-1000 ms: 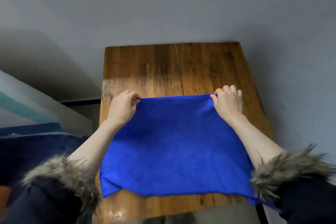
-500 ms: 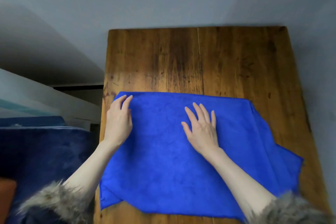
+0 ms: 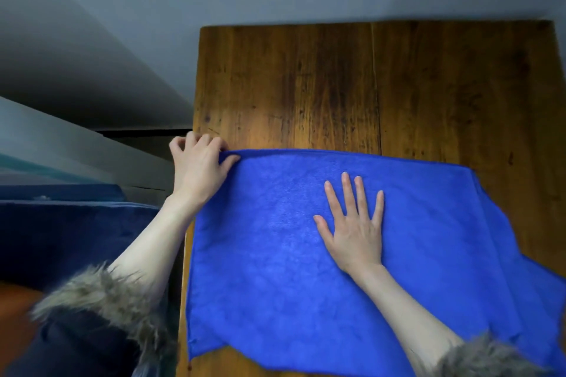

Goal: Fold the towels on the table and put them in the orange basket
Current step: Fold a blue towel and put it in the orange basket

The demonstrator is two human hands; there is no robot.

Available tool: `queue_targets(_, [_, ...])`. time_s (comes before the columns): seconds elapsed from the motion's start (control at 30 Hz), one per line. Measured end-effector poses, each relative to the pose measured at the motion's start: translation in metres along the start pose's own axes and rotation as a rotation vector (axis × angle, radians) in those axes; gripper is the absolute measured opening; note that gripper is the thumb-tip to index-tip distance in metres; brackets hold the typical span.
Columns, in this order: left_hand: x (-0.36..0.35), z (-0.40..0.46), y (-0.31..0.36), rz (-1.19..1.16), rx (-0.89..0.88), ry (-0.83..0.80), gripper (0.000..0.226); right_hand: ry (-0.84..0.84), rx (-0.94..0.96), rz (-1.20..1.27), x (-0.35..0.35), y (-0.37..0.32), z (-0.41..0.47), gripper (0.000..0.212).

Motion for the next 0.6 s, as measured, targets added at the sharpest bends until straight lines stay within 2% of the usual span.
queue_targets(0.13, [0.013, 0.006, -0.015, -0.001, 0.086, 0.107, 0.021, 0.018, -0.009, -0.006, 0.001, 0.001, 0.001, 0.063])
queue_targets(0.23, [0.009, -0.009, -0.006, -0.067, 0.058, 0.158, 0.032, 0.039, -0.012, -0.019, 0.003, -0.002, 0.001, 0.062])
queue_targets(0.3, [-0.005, -0.031, 0.007, -0.125, -0.007, 0.123, 0.039, 0.037, -0.021, -0.031, 0.003, -0.004, 0.001, 0.063])
queue_targets(0.4, [-0.036, -0.071, 0.017, -0.192, -0.022, -0.038, 0.051, 0.035, -0.021, -0.046, 0.003, -0.010, 0.003, 0.065])
queue_targets(0.6, [-0.053, -0.097, -0.014, -0.060, -0.040, -0.131, 0.053, 0.049, 0.018, -0.069, 0.004, -0.029, 0.006, 0.066])
Point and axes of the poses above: each hand's wrist, its own z-axis towards the middle knuckle, its own x-axis out of the back of the hand, y = z × x, the point moved 6 cm from there along z, towards the middle knuckle, and after that the axes turned 14 degrees about -z, right-handed, at the moved point
